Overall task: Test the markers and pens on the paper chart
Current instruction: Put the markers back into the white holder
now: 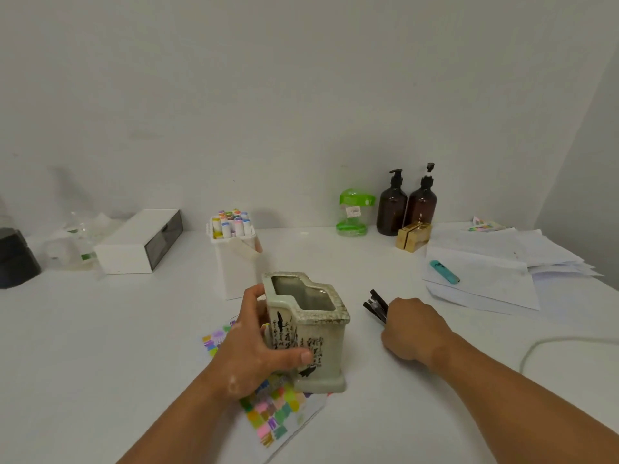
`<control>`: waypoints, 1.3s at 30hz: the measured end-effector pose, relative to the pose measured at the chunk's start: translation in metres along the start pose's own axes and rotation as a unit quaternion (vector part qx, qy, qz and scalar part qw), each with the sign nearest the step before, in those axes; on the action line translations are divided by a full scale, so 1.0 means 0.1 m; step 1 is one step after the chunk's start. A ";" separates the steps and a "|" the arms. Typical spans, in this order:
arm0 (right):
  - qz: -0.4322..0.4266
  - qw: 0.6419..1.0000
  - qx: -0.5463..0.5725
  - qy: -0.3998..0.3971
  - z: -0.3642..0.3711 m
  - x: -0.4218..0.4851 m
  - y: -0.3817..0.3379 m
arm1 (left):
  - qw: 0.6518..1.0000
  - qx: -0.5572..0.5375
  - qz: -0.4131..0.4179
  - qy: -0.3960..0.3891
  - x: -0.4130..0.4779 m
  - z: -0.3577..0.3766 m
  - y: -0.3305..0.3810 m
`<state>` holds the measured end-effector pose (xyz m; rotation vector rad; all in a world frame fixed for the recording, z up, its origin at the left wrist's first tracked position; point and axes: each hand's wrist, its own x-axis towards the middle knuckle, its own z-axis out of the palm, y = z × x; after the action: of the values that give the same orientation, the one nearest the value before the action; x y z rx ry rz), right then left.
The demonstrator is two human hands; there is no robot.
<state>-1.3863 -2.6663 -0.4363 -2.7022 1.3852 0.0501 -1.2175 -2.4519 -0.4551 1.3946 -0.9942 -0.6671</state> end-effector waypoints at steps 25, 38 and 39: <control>-0.263 0.828 0.491 0.067 -0.84 -0.44 -0.99 | 0.998 0.021 0.010 0.062 -0.08 0.07 -0.05; -0.236 0.837 0.492 0.041 -0.40 -0.67 -0.59 | 0.989 0.097 0.027 0.106 -0.12 0.20 -0.01; -0.226 0.831 0.507 0.043 -0.37 -0.70 -0.53 | 0.989 0.096 0.023 0.112 -0.12 0.21 -0.01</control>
<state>-1.3844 -2.5831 -0.3904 -1.9905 0.4588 -0.6520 -1.2409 -2.4520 -0.4602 1.5724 -0.9249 -0.3769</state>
